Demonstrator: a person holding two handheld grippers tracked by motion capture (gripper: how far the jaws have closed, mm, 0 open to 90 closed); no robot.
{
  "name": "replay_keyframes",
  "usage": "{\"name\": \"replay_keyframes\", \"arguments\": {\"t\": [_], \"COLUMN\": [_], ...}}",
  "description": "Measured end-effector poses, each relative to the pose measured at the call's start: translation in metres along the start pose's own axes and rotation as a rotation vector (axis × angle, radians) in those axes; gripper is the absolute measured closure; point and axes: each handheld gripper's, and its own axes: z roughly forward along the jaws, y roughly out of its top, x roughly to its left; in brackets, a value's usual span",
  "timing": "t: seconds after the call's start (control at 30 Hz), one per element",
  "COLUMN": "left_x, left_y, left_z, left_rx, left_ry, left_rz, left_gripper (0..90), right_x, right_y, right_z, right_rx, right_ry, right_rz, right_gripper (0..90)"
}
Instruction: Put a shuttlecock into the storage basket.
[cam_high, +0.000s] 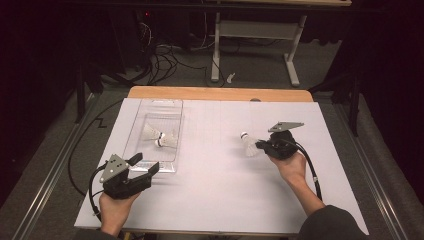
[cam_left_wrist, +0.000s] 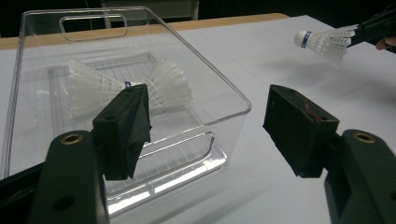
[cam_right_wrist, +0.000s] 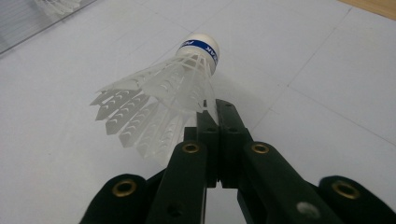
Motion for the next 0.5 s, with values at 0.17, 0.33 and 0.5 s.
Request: {"name": "replay_keyframes", "arguments": {"t": [0.17,0.33,0.5], "left_x": [-0.002,-0.004,-0.007], "left_y": [0.002,0.004,0.008], "left_z": [0.003,0.007,0.01], "left_rx": [0.008,0.022,0.028], "left_ry": [-0.009,-0.014,-0.02], "left_rz": [0.01,0.023,0.037], "left_gripper": [32.4,32.6,32.6], "right_x": [0.004,0.008,0.012], "right_y": [0.001,0.002,0.004], "right_z": [0.0,0.0,0.002], "right_rx": [-0.002,-0.007,-0.012], "right_ry": [0.01,0.022,0.031], "right_rz": [-0.008,-0.01,-0.01], "right_gripper": [90.0,90.0,90.0]}}
